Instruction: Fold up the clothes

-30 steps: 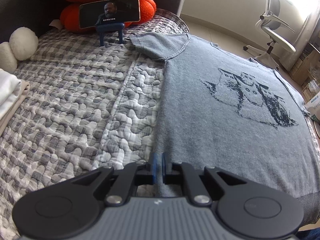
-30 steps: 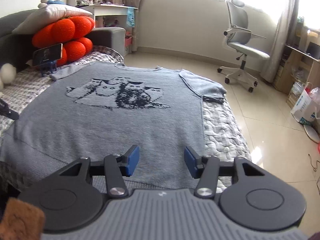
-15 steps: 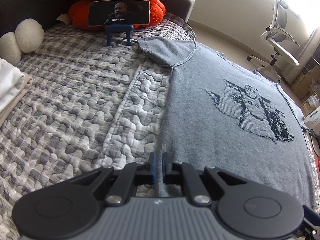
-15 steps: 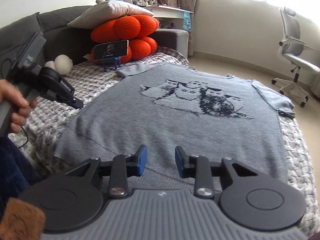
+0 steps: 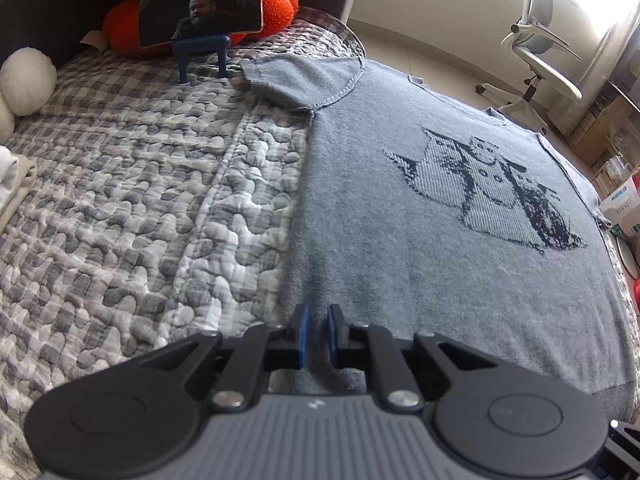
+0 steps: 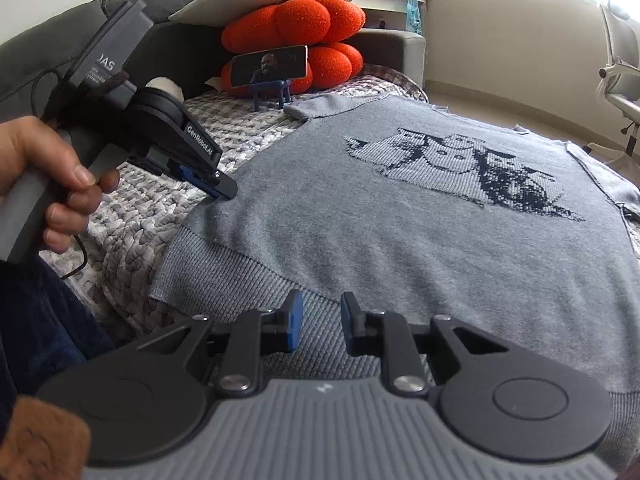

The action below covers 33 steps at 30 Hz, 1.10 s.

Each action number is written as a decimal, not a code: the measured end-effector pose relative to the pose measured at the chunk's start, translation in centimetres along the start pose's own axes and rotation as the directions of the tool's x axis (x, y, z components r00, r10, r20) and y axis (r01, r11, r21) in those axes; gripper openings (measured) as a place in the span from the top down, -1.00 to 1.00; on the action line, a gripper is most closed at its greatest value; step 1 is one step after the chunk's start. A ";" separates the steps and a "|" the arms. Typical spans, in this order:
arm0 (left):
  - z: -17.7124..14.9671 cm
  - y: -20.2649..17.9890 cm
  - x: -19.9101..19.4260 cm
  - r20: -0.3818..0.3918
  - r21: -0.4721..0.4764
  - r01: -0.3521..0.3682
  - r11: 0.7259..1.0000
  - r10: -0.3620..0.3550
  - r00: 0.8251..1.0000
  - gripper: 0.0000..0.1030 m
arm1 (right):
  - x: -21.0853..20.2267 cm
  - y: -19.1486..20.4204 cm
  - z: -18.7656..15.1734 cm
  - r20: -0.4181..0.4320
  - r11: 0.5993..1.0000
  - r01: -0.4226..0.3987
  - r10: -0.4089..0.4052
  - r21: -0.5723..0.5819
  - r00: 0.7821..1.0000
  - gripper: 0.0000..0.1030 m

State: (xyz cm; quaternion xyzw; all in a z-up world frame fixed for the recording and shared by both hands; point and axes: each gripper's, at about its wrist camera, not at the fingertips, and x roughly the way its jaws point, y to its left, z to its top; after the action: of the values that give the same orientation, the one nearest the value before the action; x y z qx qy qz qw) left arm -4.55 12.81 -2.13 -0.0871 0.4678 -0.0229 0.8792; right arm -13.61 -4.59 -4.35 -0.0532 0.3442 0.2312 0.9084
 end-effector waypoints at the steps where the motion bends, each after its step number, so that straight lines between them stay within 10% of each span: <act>1: 0.0 0.0 0.0 -0.002 0.004 -0.001 1.000 0.001 1.000 0.80 | 0.4 0.2 -0.2 -0.024 1.000 0.004 -0.004 -0.004 1.000 0.58; 33: 0.0 -0.3 -0.1 0.005 0.015 0.003 1.000 -0.003 1.000 0.80 | 1.0 2.3 -0.1 -0.060 0.997 -0.060 0.058 -0.043 0.997 0.42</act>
State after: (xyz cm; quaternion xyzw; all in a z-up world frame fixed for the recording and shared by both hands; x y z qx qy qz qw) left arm -4.57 12.53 -1.95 -0.0811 0.4655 -0.0274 0.8809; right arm -14.04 -2.19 -4.92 -0.0700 0.3670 0.2638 0.8893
